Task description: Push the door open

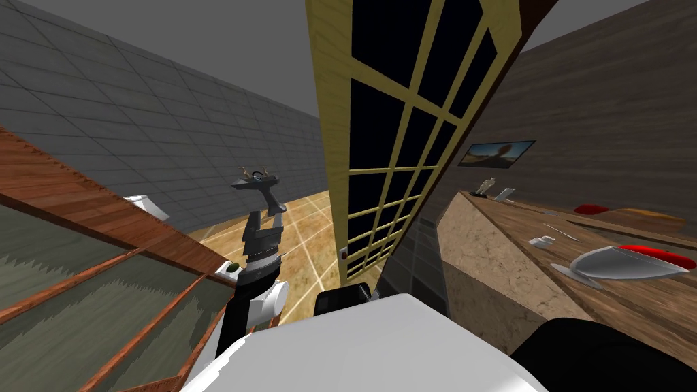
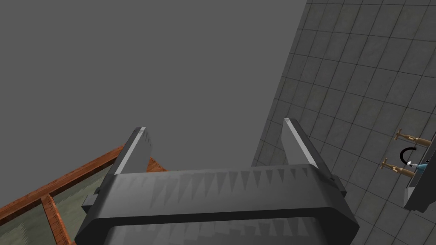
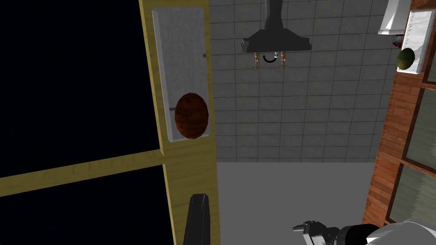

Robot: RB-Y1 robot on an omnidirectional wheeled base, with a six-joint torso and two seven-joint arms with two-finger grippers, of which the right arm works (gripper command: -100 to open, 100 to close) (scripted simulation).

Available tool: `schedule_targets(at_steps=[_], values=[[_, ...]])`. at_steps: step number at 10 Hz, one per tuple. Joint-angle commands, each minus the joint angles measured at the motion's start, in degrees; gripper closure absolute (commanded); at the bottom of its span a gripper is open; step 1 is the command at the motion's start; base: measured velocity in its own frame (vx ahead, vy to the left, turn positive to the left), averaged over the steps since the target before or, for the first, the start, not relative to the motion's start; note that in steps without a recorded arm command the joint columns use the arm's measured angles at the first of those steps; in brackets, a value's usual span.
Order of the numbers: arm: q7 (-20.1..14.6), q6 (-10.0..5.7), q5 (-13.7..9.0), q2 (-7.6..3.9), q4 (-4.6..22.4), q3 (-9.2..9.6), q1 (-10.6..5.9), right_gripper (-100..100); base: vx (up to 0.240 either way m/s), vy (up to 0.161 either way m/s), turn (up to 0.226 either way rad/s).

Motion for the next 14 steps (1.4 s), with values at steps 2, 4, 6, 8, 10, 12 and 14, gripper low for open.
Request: schedule_targets(at_steps=[2, 4, 6, 8, 10, 12, 14], values=[[0.00, -0.01, 0.00, -0.02, 0.01, -0.01, 0.02, 100, -0.017, -0.011, 0.001], [0.00, -0.01, 0.00, -0.02, 0.01, -0.01, 0.02, 100, -0.003, -0.001, 0.000], [0.71, 1.46, -2.73, -1.05, 0.09, -1.81, -0.34, -100, -0.023, 0.147, -0.224], [1.31, 2.71, -5.07, 1.60, 0.17, -3.35, -0.65, -100, -0.015, 0.223, -0.223], [1.52, 3.13, -5.86, 3.49, 0.19, -3.88, -0.75, -100, 0.009, 0.142, -0.084], [2.08, 3.38, -5.99, 1.12, 0.11, -3.22, -0.62, -100, 0.051, 0.030, 0.014], [2.96, 4.22, -6.72, -0.23, -0.23, -2.43, -0.50, -100, 0.183, 0.006, 0.069]])
